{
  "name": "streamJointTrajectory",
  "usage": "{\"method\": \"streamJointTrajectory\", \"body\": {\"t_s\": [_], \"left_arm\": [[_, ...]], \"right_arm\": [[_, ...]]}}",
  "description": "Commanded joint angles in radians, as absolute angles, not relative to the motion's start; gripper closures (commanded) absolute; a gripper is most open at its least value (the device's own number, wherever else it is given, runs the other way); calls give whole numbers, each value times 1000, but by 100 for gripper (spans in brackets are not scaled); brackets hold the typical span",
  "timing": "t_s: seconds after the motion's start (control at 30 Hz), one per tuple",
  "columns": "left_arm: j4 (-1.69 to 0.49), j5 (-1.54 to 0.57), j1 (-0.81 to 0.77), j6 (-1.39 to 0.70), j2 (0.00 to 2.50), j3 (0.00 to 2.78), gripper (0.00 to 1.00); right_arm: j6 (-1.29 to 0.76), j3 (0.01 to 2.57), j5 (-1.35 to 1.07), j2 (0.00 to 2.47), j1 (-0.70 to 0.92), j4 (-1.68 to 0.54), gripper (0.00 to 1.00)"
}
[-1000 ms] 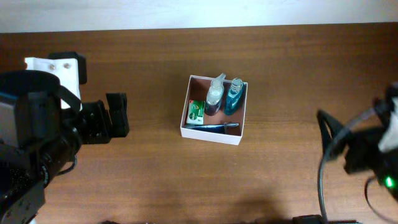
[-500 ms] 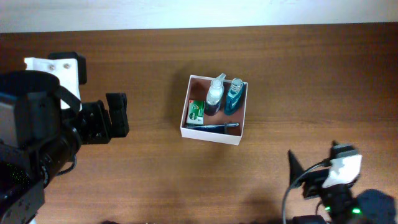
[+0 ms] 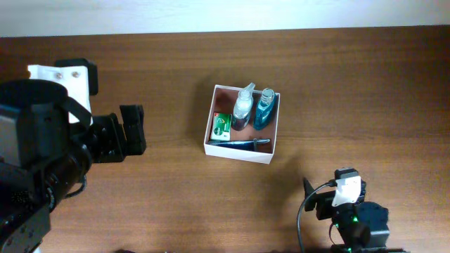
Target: Pack container
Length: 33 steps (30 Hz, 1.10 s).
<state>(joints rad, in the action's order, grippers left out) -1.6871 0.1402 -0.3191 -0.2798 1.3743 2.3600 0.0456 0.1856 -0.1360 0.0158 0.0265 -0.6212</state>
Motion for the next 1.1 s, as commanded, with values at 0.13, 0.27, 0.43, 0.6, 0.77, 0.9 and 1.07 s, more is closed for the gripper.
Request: {"method": "streamJointTrajectory", "body": {"t_s": [0.13,0.27,0.43,0.6,0.77,0.9,1.07], "left_arm": [[-1687,155,-318,-268,1375,2361,1],[-1687,155,-318,-268,1375,2361,1],[-1687,155,-318,-268,1375,2361,1],[-1687,155,-318,-268,1375,2361,1],[-1687,155,-318,-268,1375,2361,1],[-1687,155,-318,-268,1386,2360,1],[-1687,247,-308,-211,1374,2318,1]], "right_arm": [[44,158,-146,4,19,-609,1],[45,158,-146,4,19,-609,1],[45,158,-146,4,19,-609,1],[45,158,-146,4,19,-609,1],[44,158,-146,4,19,-609,1],[44,158,-146,4,19,-609,1],[44,158,-146,4,19,-609,1]]}}
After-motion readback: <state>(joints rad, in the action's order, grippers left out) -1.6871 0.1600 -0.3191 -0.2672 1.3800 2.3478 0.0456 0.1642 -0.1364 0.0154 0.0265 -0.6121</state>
